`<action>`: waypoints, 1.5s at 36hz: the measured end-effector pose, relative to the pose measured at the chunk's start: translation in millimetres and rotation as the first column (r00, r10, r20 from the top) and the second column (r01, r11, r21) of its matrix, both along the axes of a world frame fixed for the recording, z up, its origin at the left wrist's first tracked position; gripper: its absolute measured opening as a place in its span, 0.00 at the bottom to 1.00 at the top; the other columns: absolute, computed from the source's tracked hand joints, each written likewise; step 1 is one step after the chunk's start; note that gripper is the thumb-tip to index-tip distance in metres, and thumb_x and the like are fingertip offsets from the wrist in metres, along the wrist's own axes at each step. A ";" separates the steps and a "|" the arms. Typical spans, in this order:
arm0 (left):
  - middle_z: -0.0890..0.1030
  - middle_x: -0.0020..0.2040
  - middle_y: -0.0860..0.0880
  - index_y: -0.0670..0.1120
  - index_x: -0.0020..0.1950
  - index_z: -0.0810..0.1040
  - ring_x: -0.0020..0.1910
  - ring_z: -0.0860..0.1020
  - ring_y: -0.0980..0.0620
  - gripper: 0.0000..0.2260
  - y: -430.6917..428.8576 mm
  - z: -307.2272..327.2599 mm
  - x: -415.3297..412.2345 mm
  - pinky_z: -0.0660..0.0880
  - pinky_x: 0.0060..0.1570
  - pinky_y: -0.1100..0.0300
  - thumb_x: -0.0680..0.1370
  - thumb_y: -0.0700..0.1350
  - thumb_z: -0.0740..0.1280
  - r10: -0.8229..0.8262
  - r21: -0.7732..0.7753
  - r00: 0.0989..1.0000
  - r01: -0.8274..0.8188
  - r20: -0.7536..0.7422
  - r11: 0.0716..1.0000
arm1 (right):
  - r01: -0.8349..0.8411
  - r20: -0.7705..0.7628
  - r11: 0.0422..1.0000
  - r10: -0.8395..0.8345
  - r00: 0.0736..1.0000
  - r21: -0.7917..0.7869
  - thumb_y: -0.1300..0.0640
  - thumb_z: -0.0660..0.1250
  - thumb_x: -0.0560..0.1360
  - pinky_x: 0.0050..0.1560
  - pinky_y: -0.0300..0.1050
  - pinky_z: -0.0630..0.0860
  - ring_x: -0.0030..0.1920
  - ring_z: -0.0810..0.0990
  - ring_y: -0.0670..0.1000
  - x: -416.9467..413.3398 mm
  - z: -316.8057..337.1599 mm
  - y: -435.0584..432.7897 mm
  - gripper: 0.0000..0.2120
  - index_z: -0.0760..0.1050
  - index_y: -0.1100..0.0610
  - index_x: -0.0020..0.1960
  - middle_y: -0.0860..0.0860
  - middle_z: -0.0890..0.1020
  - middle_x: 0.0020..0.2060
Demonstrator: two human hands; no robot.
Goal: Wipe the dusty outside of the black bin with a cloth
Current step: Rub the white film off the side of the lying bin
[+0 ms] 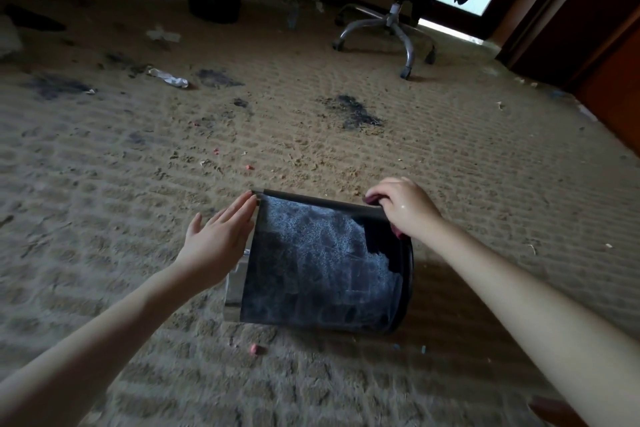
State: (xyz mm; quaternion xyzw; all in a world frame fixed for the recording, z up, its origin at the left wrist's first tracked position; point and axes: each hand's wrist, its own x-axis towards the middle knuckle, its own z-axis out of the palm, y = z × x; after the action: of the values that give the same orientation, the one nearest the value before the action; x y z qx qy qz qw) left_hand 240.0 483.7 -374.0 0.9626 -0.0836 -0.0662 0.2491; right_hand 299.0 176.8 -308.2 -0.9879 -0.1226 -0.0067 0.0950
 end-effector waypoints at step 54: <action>0.45 0.74 0.66 0.59 0.76 0.48 0.72 0.60 0.60 0.22 6.1 -3.6 -5.2 0.44 0.72 0.42 0.81 0.52 0.47 -0.013 -0.024 1.000 0.013 0.004 1.000 | -0.131 0.075 0.964 0.117 0.990 0.232 0.72 0.61 0.71 0.55 0.32 0.64 0.52 0.74 0.49 -33.1 -25.2 29.2 0.17 0.82 0.56 0.49 0.49 0.82 0.48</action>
State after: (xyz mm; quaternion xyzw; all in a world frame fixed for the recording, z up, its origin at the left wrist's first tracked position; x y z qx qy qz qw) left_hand 234.8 489.8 -377.6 0.9591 -0.0909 -0.0650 0.2601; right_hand 265.8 206.0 -333.4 -0.9592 -0.1855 -0.0450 0.2086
